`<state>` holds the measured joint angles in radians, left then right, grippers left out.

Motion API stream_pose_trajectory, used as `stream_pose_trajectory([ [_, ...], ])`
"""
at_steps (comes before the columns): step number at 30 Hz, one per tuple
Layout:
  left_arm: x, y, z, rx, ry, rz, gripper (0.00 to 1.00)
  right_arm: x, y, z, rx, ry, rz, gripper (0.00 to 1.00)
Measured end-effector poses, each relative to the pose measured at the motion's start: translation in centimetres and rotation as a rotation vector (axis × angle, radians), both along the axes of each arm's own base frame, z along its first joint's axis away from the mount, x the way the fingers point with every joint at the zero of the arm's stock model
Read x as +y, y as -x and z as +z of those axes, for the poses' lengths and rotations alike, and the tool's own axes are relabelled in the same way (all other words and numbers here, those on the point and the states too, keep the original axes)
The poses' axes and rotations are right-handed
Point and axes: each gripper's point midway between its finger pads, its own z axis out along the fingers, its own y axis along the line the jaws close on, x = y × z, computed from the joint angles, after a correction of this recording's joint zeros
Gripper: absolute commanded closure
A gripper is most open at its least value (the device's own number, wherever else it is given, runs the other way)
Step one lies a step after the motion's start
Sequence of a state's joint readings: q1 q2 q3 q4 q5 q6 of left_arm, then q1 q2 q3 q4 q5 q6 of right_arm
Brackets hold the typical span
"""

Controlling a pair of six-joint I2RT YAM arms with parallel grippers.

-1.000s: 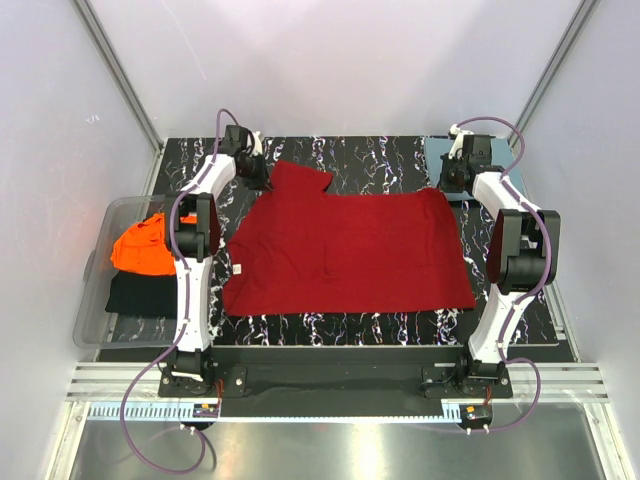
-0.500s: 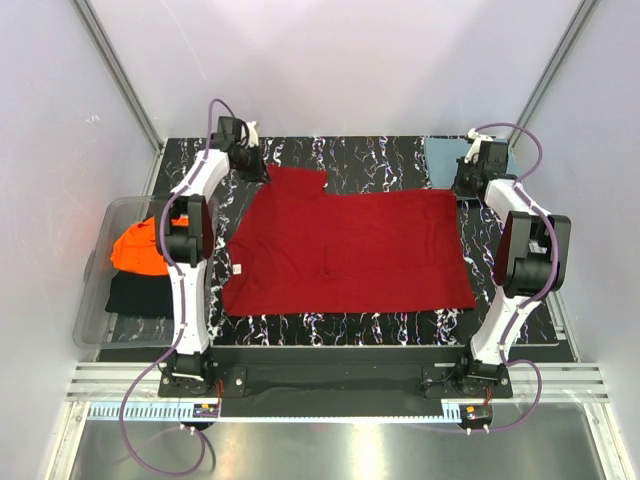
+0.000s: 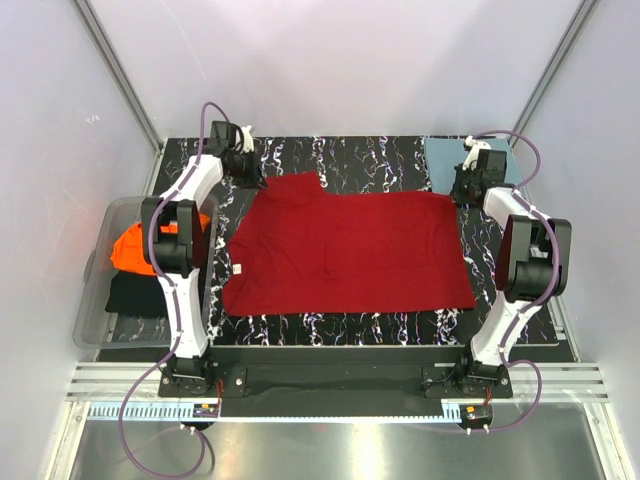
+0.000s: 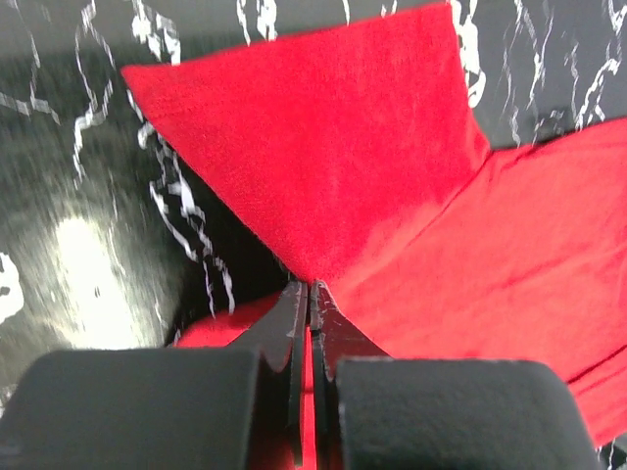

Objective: Fold and stack the t-shirts
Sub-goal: Fold the tshirt

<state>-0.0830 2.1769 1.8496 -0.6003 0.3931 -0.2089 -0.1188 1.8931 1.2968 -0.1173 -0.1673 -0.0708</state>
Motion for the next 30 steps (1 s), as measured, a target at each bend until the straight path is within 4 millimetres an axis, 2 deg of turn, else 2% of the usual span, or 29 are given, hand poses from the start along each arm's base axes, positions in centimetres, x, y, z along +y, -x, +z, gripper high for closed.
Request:
stream_pose_trajectory([
  [3,0.1,1.2,0.3,0.009,-0.002,0.001,1.00,-0.2,0.6,0.6,-0.008,0.009,-0.014,1.00],
  [7,0.2,2.2,2.1,-0.018,0.000,0.001,1.00,-0.6,0.7,1.8,-0.043,0.017,-0.047,1.00],
  [13,0.4,4.4,4.0,-0.049,0.000,0.003,1.00,-1.1,1.9,1.9,-0.044,0.000,-0.106,1.00],
  [22,1.1,8.9,3.7,-0.014,-0.018,0.014,1.00,-2.5,4.7,0.6,0.008,-0.081,-0.226,1.00],
  [30,1.4,12.5,3.9,0.003,-0.012,0.025,1.00,-2.7,6.4,1.9,0.000,-0.099,-0.279,1.00],
])
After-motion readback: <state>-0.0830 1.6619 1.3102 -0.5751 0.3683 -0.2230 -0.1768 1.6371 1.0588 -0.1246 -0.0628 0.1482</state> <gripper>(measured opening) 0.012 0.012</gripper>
